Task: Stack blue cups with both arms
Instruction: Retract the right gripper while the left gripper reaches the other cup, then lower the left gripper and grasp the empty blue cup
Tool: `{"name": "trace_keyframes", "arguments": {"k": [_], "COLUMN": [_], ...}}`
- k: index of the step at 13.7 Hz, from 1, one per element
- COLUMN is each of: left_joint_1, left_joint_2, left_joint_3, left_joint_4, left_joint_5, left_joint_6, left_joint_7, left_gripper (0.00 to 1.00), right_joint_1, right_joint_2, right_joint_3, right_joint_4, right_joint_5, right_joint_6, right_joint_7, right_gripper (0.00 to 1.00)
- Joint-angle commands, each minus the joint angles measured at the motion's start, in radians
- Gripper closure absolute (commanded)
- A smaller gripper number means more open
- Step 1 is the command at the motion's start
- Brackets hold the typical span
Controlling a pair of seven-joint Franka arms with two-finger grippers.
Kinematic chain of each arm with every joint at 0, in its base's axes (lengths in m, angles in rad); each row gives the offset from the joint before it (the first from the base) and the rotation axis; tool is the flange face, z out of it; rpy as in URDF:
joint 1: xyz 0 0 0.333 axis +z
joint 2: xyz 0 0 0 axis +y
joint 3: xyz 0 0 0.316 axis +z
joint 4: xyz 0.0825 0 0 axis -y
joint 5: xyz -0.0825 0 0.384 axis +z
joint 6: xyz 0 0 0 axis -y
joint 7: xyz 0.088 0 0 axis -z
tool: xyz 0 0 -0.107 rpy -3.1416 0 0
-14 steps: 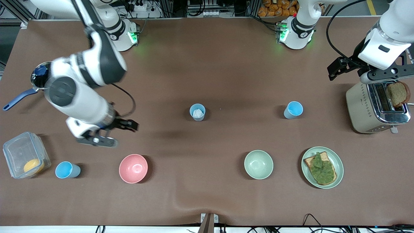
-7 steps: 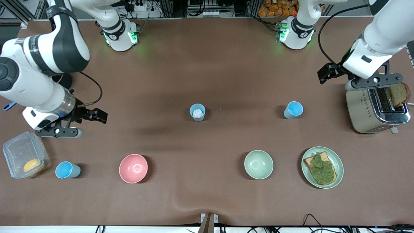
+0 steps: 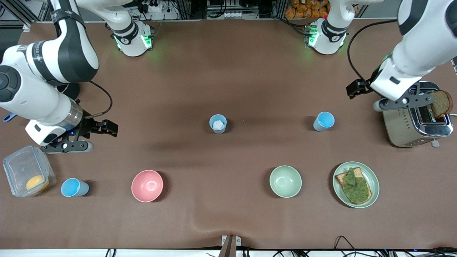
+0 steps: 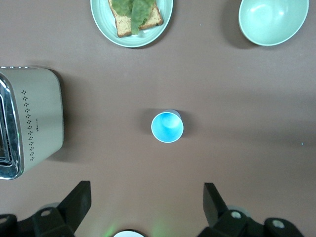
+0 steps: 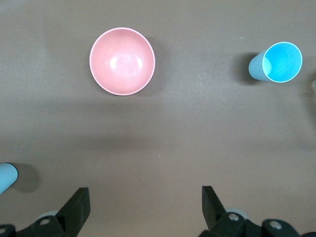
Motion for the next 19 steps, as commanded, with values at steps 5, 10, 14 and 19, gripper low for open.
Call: {"name": "trace_keyframes", "arguments": {"k": [5, 10, 14, 19], "left_joint_1": [-0.006, 0.01, 0.01, 0.004], "left_joint_2": [0.035, 0.08, 0.104, 0.113], "left_joint_3": [-0.006, -0.006, -0.004, -0.009], "left_joint_4": [0.024, 0.022, 0.051, 0.056], "left_joint_5": [0.036, 0.025, 0.016, 0.015], "left_joint_6": [-0.005, -0.005, -0.005, -0.009], "left_joint_7": [0.041, 0.047, 0.049, 0.035], "left_gripper": [0.0, 0.0, 0.0, 0.0], "right_joint_1": [-0.019, -0.019, -0.026, -0.028], "right_joint_2": [-0.003, -0.002, -0.002, 0.003], "right_joint_3": [0.01, 0.01, 0.01, 0.009], "right_joint_4": [-0.007, -0.007, -0.007, -0.007], "right_joint_5": [0.003, 0.008, 0.011, 0.011], "right_joint_6": [0.012, 0.015, 0.018, 0.024], "right_joint_7": [-0.017, -0.017, -0.018, -0.018], "right_gripper": [0.0, 0.0, 0.0, 0.0]}}
